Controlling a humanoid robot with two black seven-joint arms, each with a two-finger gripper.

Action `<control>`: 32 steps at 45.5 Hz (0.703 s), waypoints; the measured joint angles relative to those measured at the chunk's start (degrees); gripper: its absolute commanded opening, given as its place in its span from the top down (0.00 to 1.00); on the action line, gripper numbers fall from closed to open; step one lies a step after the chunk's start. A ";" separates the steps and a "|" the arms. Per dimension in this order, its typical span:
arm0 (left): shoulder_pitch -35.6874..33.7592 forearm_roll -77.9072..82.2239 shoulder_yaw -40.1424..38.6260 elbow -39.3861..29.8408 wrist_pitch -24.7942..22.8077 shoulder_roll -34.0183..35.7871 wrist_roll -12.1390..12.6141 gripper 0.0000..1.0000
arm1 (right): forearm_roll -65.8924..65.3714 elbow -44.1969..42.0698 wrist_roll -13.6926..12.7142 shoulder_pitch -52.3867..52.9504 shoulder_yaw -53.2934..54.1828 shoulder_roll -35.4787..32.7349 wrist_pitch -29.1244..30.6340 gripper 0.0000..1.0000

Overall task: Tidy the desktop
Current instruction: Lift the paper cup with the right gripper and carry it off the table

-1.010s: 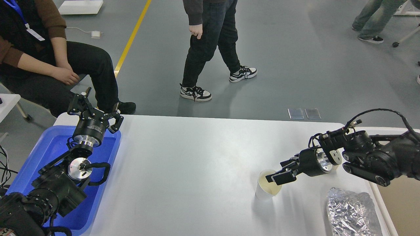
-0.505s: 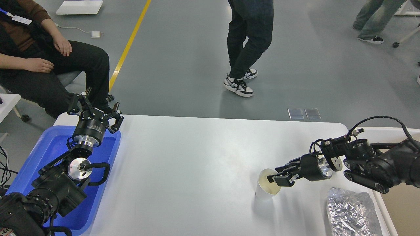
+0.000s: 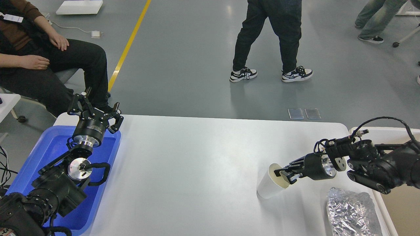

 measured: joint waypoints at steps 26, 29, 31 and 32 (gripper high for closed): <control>0.00 0.00 0.00 0.00 0.00 0.00 0.00 0.00 | 12.35 1.86 3.13 4.04 5.21 -2.89 0.43 1.00; 0.00 0.00 0.00 0.00 0.00 0.00 0.00 0.00 | 15.18 2.15 3.66 5.41 5.71 -3.68 0.57 1.00; 0.00 -0.01 0.00 0.00 0.00 0.00 0.00 0.00 | 17.06 2.25 3.94 6.43 6.02 -4.23 0.65 1.00; 0.00 0.00 0.00 0.00 0.00 0.00 0.00 0.00 | 18.40 2.32 4.10 7.12 6.15 -4.61 0.79 1.00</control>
